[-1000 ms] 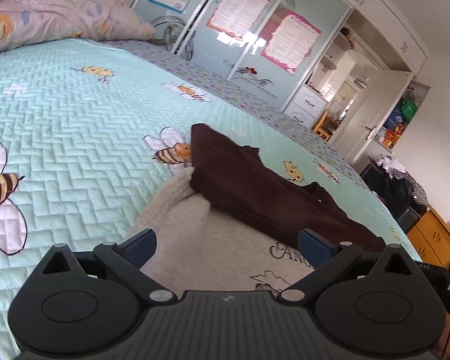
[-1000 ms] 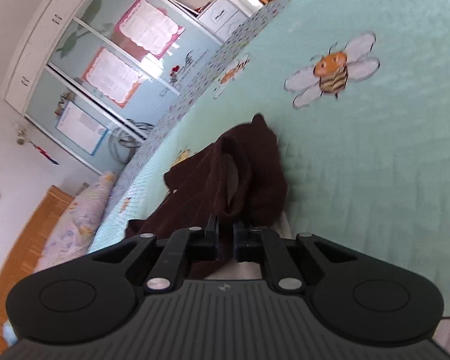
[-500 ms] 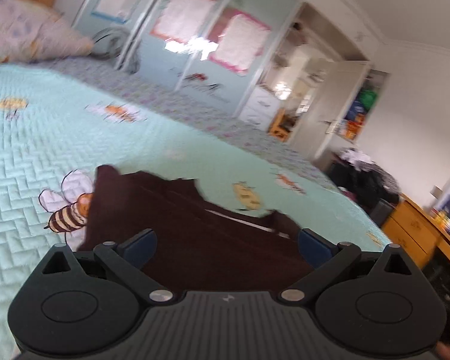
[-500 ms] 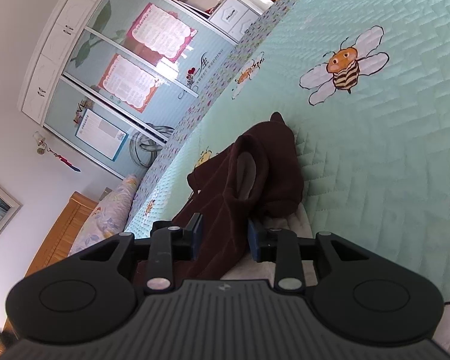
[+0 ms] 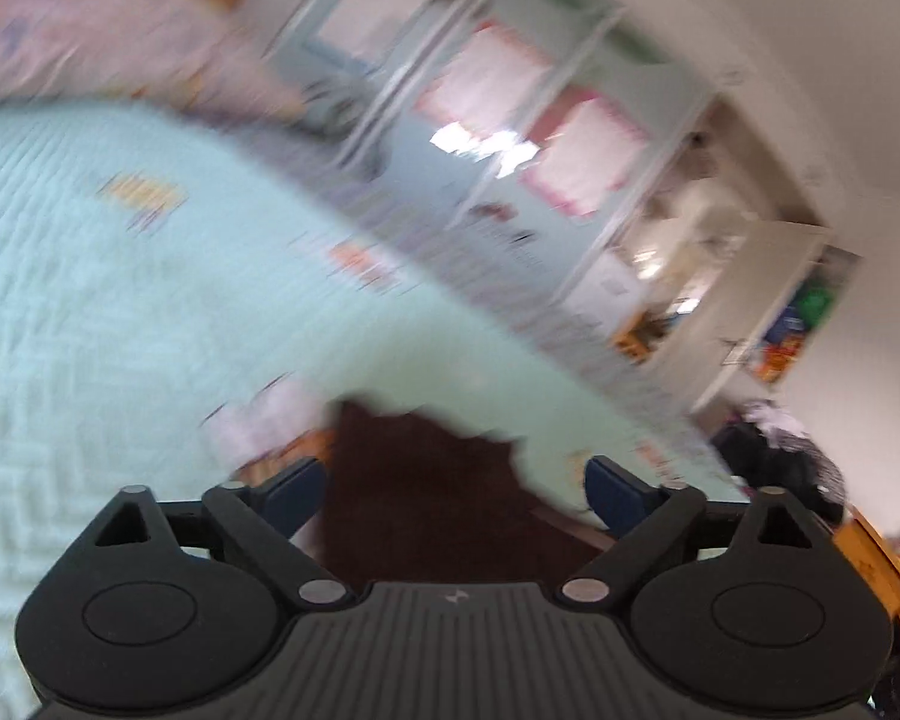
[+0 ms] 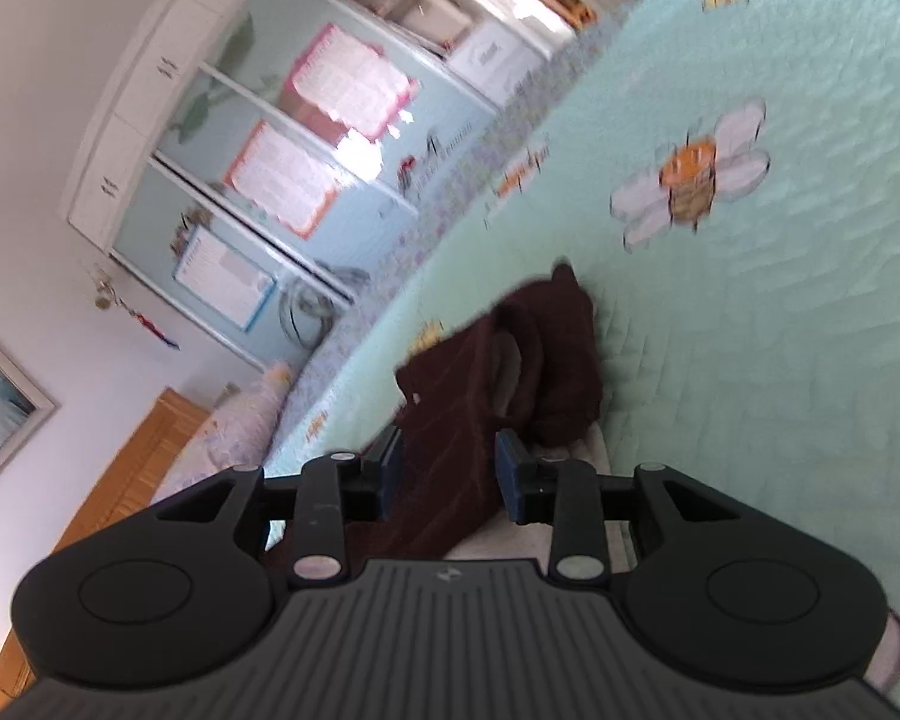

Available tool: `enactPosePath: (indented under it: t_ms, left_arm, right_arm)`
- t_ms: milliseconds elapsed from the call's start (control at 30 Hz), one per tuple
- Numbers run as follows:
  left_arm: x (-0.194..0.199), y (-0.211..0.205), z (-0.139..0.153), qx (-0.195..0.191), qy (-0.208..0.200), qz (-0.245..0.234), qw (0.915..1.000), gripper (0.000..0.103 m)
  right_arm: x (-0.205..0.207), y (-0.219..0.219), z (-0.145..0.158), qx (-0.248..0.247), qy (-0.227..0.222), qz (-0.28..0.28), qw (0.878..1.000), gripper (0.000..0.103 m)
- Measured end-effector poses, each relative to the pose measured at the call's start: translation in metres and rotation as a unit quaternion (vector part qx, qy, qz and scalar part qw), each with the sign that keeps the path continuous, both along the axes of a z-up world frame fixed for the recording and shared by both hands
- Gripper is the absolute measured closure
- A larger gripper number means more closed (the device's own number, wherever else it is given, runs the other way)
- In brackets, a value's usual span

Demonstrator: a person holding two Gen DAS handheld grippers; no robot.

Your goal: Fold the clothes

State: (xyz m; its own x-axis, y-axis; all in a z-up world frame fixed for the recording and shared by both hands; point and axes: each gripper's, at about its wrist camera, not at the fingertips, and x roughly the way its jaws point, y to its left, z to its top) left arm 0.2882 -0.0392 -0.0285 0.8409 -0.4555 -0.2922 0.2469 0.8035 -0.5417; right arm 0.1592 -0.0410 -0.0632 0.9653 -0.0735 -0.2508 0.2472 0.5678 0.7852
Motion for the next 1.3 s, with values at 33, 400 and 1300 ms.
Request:
enactPosePath:
  t_ms: [33,400,1300]
  left_arm:
    - [0.003,-0.009,0.006,0.002,-0.01,-0.011,0.9999,0.003]
    - [0.076,-0.031,-0.064,0.051,0.091,0.035,0.994,0.007]
    - [-0.113,0.128,-0.051,-0.027,0.137,0.05,0.9889,0.001]
  right_arm:
    - [-0.002,0.001,0.005,-0.006,-0.011,-0.002,1.0,0.063]
    - [0.086,-0.032,-0.018,0.032,-0.012,0.061,0.998,0.048]
    - [-0.057,-0.024,-0.002,0.036,-0.005,-0.007,0.999,0.035]
